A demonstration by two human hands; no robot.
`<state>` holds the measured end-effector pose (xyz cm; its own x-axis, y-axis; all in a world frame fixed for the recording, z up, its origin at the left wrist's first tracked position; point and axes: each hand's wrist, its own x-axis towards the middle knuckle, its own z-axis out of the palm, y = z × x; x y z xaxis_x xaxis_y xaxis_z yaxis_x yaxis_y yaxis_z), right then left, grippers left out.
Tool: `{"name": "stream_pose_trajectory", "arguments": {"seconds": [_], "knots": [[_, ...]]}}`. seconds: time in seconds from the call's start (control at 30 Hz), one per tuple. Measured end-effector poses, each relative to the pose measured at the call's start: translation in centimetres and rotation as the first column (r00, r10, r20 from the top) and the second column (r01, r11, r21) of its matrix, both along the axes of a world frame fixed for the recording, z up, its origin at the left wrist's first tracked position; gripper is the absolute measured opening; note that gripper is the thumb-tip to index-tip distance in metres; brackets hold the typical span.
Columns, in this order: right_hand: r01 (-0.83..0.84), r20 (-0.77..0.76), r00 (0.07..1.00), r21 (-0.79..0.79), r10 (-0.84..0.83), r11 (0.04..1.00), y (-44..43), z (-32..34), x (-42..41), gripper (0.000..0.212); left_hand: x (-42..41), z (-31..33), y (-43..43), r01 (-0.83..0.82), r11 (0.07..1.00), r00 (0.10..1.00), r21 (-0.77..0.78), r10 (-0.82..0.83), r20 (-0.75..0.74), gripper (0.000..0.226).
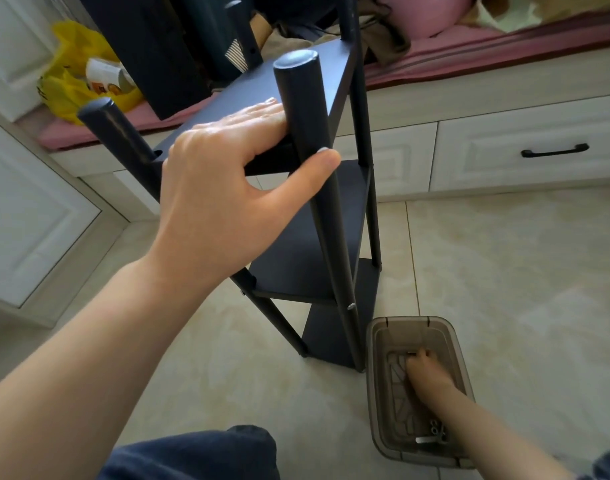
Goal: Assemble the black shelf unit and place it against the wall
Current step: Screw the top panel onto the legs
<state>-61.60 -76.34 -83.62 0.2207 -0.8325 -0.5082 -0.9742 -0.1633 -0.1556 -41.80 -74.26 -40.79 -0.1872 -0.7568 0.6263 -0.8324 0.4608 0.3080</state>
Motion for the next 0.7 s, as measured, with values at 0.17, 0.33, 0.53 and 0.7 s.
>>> {"name": "stream_pose_trajectory", "arguments": {"seconds": [0.17,0.33,0.53,0.7], "knots": [[-0.053,-0.031,0.998,0.010,0.053,0.999,0.1,-0.4,-0.3,0.037,0.0,0.0,0.0,0.005,1.000,1.000,-0.006,-0.005,-0.006,0.025],[-0.116,-0.092,0.989,0.027,0.118,0.993,0.4,-0.4,-0.3,0.039,0.1,-0.1,-0.1,0.004,1.000,1.000,-0.007,-0.004,-0.001,0.025],[-0.131,-0.106,0.986,0.002,0.131,0.991,0.6,0.6,-0.3,0.038,0.2,-0.2,-0.1,0.007,1.000,1.000,0.002,-0.007,-0.011,0.027],[-0.046,-0.019,0.999,-0.003,0.046,0.999,1.1,2.8,-0.2,0.030,0.5,-0.2,-0.2,-0.005,0.999,0.999,0.040,0.006,-0.032,0.030]]}}
